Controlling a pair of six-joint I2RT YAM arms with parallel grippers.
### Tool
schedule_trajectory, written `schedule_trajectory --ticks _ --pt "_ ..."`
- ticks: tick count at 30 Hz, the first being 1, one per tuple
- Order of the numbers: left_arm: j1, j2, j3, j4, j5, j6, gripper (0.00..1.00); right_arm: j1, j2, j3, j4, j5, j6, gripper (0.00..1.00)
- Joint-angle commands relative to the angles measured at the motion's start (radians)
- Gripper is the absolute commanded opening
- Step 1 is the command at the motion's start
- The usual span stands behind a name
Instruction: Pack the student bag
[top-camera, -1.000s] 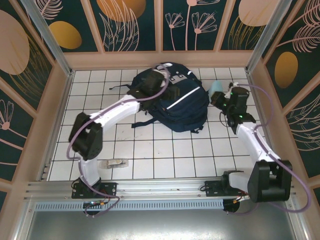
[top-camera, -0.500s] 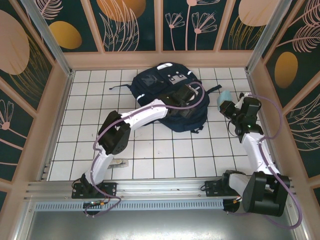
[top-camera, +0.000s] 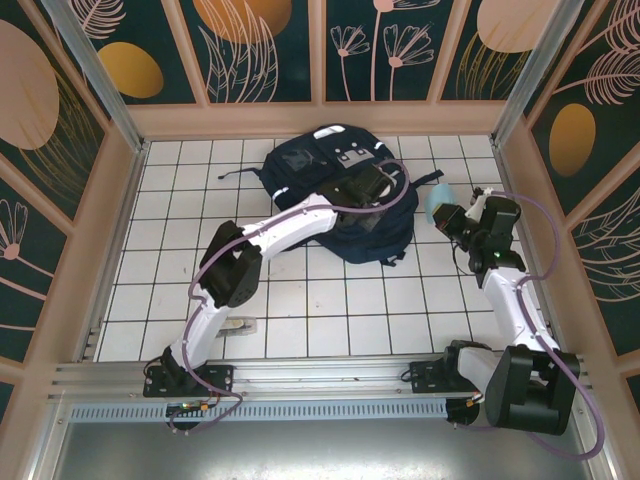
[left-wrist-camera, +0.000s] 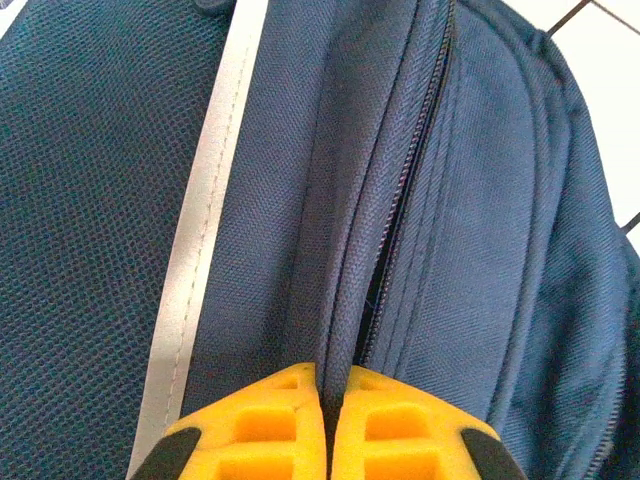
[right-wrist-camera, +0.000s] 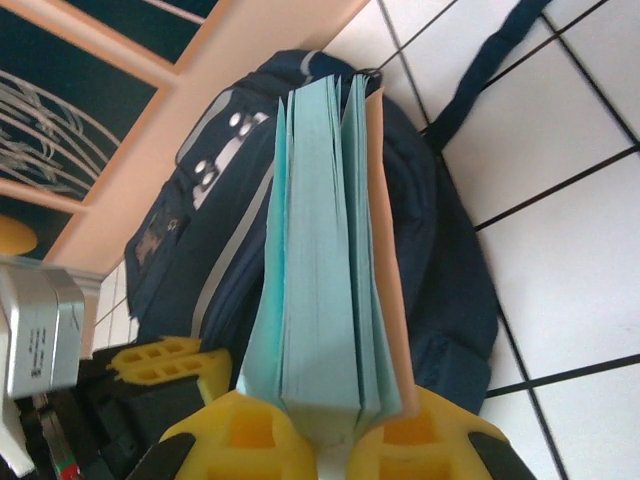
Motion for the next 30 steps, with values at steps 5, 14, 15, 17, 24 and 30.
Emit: schedule_trajectory --ticks 5,14,15,17,24,30 --pt "0.081 -0.090 0.023 0.038 0.271 -0.168 0.00 0.120 0.066 -0.005 0.184 -0.079 0.122 0.00" --pt "0.099 -0.182 -0.061 0.162 0.337 -0.208 0.00 0.172 0.285 -0.014 0.539 -0.161 0.378 0.00" --pt "0.099 -0.179 -0.056 0.161 0.339 -0.204 0.00 0.180 0.311 -0.006 0.570 -0.168 0.404 0.00" --pt "0.099 -0.174 -0.049 0.158 0.342 -0.198 0.00 0.204 0.375 0.013 0.645 -0.177 0.455 0.00" --pt "0.099 -0.174 -0.051 0.173 0.354 -0.203 0.00 0.293 0.648 0.104 0.931 -0.220 0.667 0.00" --pt "0.100 -0.191 -0.070 0.206 0.350 -0.220 0.00 0.327 0.837 0.228 0.979 -0.181 0.753 0.24"
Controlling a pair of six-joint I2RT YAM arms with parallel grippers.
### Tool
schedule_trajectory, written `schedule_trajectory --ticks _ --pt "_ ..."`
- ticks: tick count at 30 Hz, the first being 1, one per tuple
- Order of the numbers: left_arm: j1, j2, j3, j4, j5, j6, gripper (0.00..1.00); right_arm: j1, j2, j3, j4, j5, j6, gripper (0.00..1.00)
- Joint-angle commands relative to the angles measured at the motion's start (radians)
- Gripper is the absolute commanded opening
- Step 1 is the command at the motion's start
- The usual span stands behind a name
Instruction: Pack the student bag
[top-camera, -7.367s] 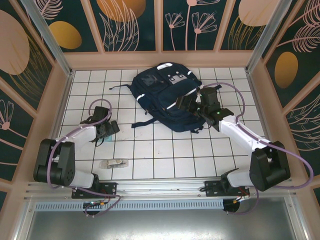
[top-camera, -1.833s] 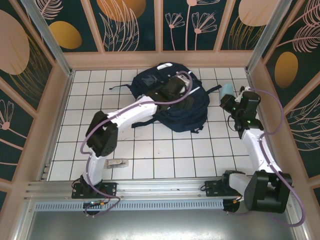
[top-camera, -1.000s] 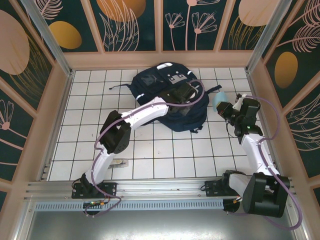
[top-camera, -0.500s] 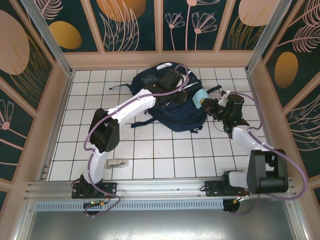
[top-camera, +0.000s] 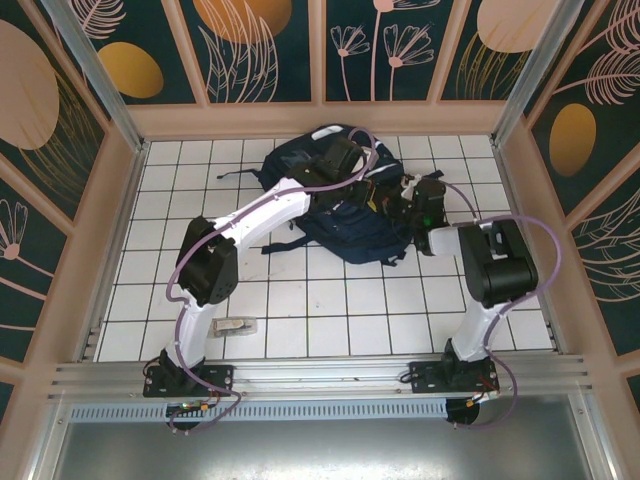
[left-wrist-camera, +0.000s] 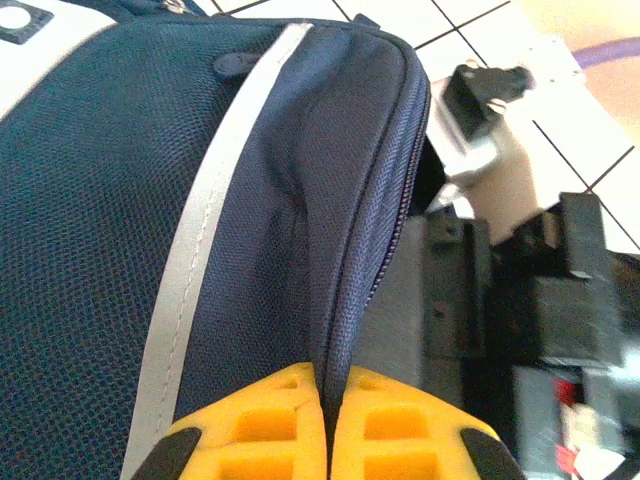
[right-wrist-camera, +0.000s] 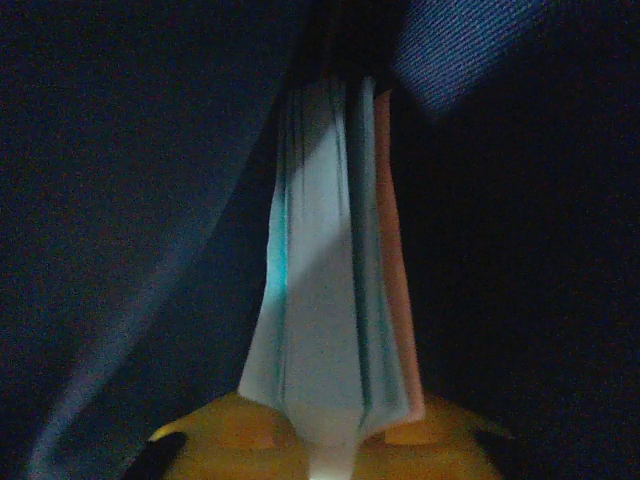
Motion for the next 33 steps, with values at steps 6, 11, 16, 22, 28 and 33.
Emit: schedule_trajectory --ticks 6,11,16,22,28,33 --pt "0.019 -0.085 -0.039 0.138 0.017 -0.082 0.00 -0.008 -0.044 0.030 -0.087 0.042 -0.047 0.58" --pt "0.044 -0.083 -0.050 0.169 0.024 -0.104 0.00 -0.070 -0.200 -0.026 -0.319 0.071 -0.195 0.69" --pt "0.052 -0.074 -0.042 0.174 0.014 -0.096 0.00 -0.121 -0.335 -0.012 -0.616 0.085 -0.406 0.73" --pt "0.054 -0.071 -0.065 0.190 0.030 -0.109 0.00 -0.101 -0.488 0.064 -0.989 0.158 -0.766 0.73" --pt "0.079 -0.082 -0.148 0.234 0.049 -0.166 0.43 0.044 -0.556 0.042 -1.033 0.149 -0.934 0.73" --pt "0.153 -0.200 -0.363 0.322 0.088 -0.245 0.99 0.230 -0.514 0.066 -1.017 0.169 -1.004 0.73"
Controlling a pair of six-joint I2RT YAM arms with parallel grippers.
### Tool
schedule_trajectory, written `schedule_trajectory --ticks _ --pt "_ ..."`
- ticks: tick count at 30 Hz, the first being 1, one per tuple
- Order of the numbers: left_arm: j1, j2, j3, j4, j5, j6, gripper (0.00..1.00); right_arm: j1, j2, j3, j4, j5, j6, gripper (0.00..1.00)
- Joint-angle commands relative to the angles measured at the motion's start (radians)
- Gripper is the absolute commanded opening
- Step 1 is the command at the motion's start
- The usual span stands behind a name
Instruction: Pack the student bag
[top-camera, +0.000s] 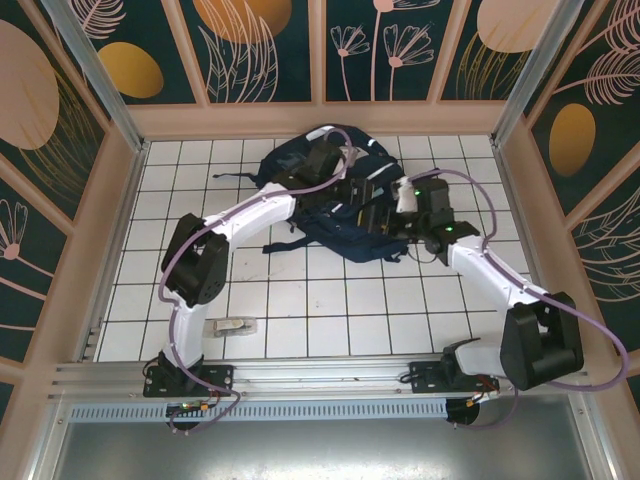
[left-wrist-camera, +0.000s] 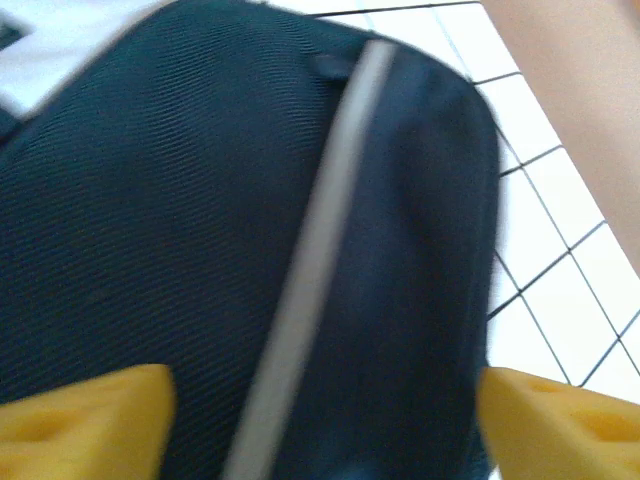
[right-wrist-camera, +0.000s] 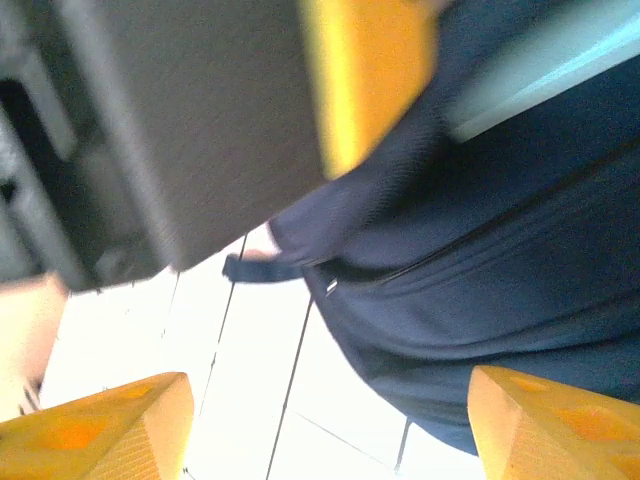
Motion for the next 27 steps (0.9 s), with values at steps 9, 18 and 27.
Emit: schedule_trajectory --ticks 9,18,27 --pt "0.241 -0.444 -0.481 0.169 -0.178 -0.115 0.99 0.464 0.252 0.205 0.027 0.096 -0.258 0.74" --pt "0.504 -0.646 -0.715 0.217 -0.156 -0.189 0.99 0.711 0.553 0.467 -0.026 0.201 -0.466 0.78" --pt "0.662 -0.755 -0.845 0.251 -0.137 -0.245 0.99 0.854 0.718 0.567 -0.030 0.377 -0.633 0.85"
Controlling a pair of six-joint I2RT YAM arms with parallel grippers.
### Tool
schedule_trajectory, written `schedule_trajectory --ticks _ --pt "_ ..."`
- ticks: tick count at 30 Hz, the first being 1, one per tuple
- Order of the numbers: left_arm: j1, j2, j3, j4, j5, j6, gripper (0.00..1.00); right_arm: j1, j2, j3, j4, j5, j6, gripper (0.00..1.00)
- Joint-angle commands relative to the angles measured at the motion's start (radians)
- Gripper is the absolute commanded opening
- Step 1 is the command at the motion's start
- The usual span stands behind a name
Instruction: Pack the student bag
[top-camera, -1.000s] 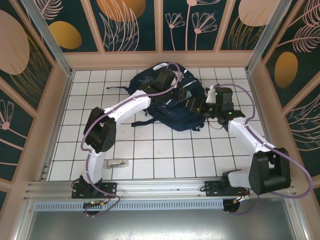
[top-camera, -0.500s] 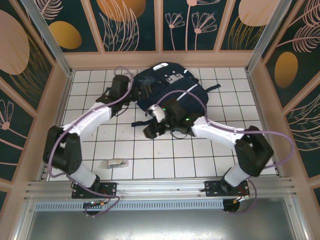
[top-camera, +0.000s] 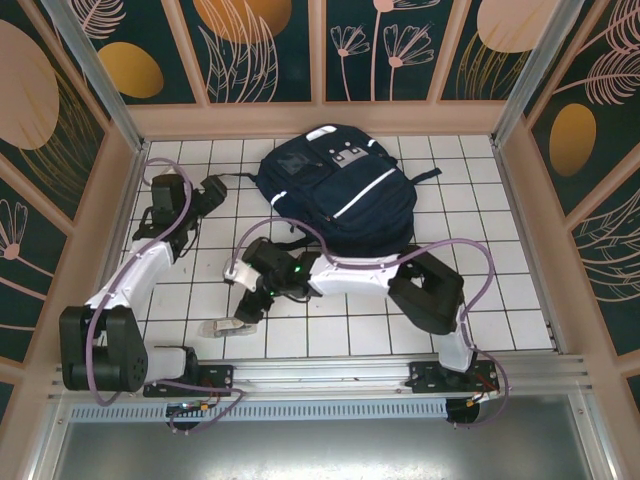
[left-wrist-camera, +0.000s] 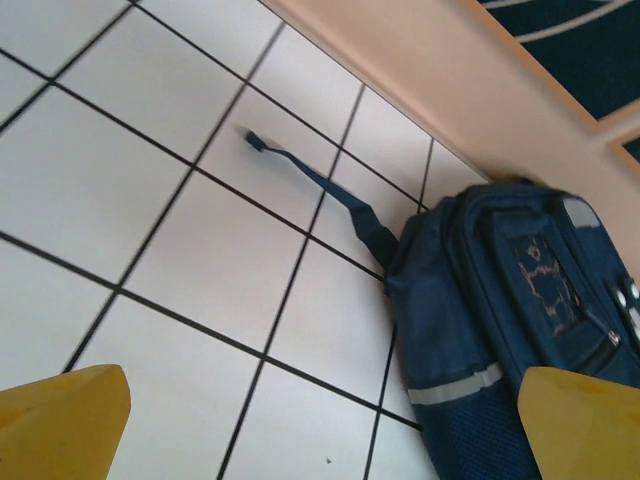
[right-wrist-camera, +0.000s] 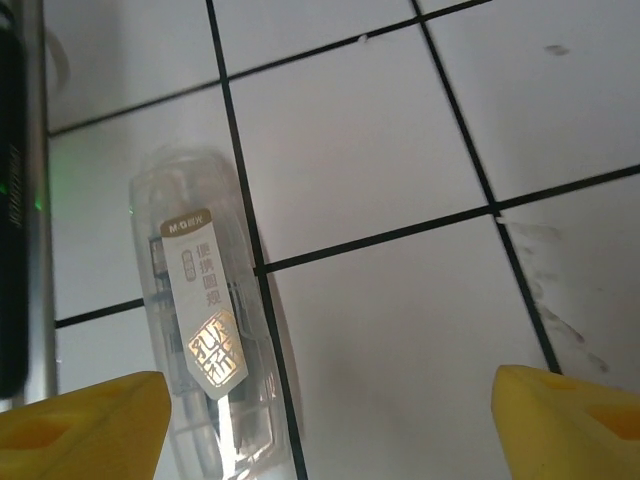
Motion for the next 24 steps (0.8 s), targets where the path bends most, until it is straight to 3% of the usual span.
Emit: schedule_trajectory --ticks 1,5,10,24 --pt "0.034 -0.020 -0.036 0.058 0.040 -0.049 0.99 0.044 0.045 0.044 -0.013 0.121 -0.103 0.85" --pt "0.053 0.002 -0.046 0.070 0.073 -0.067 0.99 0.090 0.091 0.076 -0.009 0.178 -0.145 0.86" --pt "0.074 0.010 -0.039 0.068 0.064 -0.070 0.99 0.119 0.125 0.094 0.014 0.147 -0.154 0.86" --pt "0.077 0.019 -0.046 0.084 0.091 -0.091 0.99 0.125 0.219 0.170 0.007 0.215 -0.207 0.81"
